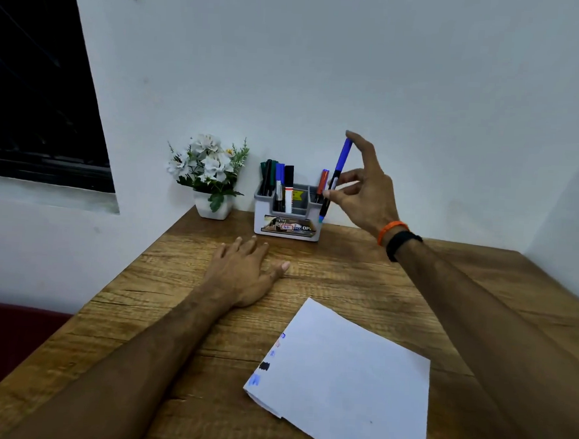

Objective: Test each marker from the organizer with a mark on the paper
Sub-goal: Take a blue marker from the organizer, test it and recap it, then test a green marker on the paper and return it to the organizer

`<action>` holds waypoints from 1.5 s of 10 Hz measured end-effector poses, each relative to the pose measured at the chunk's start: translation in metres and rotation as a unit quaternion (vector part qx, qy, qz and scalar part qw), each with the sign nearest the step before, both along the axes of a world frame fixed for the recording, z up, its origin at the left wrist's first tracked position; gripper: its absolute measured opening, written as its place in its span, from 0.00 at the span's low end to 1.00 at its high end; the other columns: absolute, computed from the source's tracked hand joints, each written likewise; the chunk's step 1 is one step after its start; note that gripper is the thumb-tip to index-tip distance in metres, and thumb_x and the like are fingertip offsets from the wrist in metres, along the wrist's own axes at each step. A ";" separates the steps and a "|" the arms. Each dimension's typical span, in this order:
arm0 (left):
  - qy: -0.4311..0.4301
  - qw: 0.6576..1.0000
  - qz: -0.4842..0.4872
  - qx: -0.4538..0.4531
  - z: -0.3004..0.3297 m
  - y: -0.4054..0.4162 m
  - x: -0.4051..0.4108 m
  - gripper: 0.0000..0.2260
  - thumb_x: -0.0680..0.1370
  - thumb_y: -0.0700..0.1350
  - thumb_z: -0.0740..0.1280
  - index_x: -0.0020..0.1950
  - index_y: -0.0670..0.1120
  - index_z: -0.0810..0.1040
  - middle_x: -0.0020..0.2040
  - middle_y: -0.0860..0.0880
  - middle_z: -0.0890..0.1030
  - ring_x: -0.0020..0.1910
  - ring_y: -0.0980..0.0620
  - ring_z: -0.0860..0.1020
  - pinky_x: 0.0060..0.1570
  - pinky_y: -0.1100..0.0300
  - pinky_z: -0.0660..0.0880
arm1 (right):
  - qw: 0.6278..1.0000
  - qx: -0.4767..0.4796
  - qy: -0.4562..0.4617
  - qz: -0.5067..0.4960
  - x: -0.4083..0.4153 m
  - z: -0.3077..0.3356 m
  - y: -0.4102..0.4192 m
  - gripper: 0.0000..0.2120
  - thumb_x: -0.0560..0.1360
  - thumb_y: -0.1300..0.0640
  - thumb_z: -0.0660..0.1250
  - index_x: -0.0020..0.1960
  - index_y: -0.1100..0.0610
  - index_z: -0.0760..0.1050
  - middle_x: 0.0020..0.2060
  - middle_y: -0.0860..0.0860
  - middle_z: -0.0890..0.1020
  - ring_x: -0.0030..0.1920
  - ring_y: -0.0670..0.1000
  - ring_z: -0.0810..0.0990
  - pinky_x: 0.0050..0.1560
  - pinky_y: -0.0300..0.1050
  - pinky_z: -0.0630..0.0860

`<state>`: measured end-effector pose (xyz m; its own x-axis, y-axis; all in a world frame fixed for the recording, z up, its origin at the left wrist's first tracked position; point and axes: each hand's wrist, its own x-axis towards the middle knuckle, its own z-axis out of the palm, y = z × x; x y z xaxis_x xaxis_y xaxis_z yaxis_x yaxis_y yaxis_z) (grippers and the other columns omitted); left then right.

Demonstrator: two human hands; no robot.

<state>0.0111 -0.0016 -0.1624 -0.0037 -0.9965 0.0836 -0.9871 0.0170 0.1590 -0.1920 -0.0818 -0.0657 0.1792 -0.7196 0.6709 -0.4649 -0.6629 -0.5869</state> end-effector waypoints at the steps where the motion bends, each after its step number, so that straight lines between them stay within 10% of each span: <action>1: -0.007 1.000 -0.001 0.001 0.000 -0.001 0.001 0.35 0.77 0.70 0.43 0.79 0.52 0.54 0.80 0.47 0.52 0.79 0.47 0.50 0.75 0.45 0.46 | 0.999 -0.024 -0.008 -0.025 0.008 0.005 -0.023 0.47 0.67 0.64 0.79 0.77 0.44 0.58 0.38 0.45 0.82 0.33 0.42 0.83 0.40 0.31 0.79; 5: -0.008 1.000 -0.003 -0.004 -0.004 -0.005 0.003 0.36 0.76 0.70 0.42 0.79 0.52 0.54 0.80 0.48 0.52 0.79 0.48 0.50 0.76 0.45 0.47 | 0.994 0.031 0.085 -0.054 0.018 -0.016 -0.054 0.26 0.71 0.63 0.74 0.66 0.48 0.74 0.43 0.53 0.86 0.43 0.50 0.85 0.56 0.51 0.81; 8: -0.009 1.000 0.000 -0.003 -0.003 -0.004 0.002 0.36 0.76 0.70 0.42 0.79 0.52 0.54 0.80 0.48 0.52 0.79 0.48 0.49 0.76 0.45 0.46 | 0.991 -0.049 0.078 -0.096 0.022 -0.010 -0.043 0.25 0.71 0.62 0.71 0.67 0.53 0.76 0.59 0.54 0.80 0.44 0.49 0.81 0.56 0.44 0.78; 10: -0.006 1.000 0.002 -0.005 -0.004 -0.004 0.002 0.35 0.77 0.70 0.43 0.79 0.52 0.54 0.80 0.48 0.52 0.79 0.48 0.50 0.76 0.45 0.46 | 0.994 -0.059 0.075 -0.059 0.055 -0.007 -0.033 0.14 0.72 0.58 0.72 0.58 0.54 0.80 0.48 0.48 0.83 0.38 0.47 0.78 0.50 0.49 0.80; 15: 0.011 1.000 0.003 -0.017 -0.005 -0.004 0.002 0.36 0.77 0.70 0.44 0.79 0.50 0.55 0.80 0.48 0.53 0.79 0.48 0.49 0.76 0.44 0.45 | 0.955 0.005 0.279 -0.105 0.109 0.002 -0.063 0.27 0.71 0.48 0.71 0.67 0.56 0.75 0.68 0.57 0.66 0.69 0.59 0.62 0.64 0.54 0.71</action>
